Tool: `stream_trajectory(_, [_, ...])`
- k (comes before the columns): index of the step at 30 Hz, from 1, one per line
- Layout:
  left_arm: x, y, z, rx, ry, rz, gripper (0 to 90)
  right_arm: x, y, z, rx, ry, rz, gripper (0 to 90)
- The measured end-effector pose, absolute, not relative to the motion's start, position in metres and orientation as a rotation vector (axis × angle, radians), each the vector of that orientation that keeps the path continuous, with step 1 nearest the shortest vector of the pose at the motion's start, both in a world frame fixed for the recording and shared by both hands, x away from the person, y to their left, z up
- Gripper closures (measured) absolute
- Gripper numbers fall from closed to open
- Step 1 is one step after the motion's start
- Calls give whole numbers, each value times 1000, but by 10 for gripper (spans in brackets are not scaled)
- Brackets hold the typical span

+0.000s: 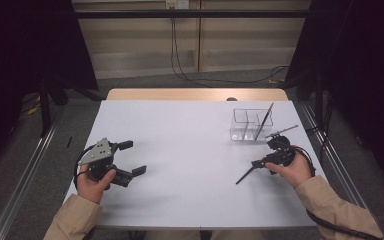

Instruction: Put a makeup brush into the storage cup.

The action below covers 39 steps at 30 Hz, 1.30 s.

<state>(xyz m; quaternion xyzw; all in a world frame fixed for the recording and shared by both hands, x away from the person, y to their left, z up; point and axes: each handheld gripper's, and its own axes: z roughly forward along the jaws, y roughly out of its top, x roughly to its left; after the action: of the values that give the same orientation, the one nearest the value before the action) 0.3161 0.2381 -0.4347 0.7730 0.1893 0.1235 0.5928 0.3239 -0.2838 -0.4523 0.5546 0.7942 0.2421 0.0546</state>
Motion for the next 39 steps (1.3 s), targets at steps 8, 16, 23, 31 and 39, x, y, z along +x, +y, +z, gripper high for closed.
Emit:
stream_trajectory(8, [316, 237, -434, 1799, 437, 287, 1, 323, -286, -452, 1715, 2389, 747, 257])
stream_trajectory(16, [315, 238, -433, 1795, 436, 288, 0, 326, -281, -456, 1741, 2398, 727, 282])
stream_trajectory(23, [315, 240, -433, 1785, 439, 289, 0, 329, -275, -458, 1772, 2412, 678, 296])
stream_trajectory(31, [315, 240, -433, 1783, 441, 286, 0, 333, -271, -456, 1797, 2410, 617, 338])
stream_trajectory(39, [316, 240, -433, 1781, 435, 285, 0, 336, -268, -455, 1785, 2416, 548, 413])
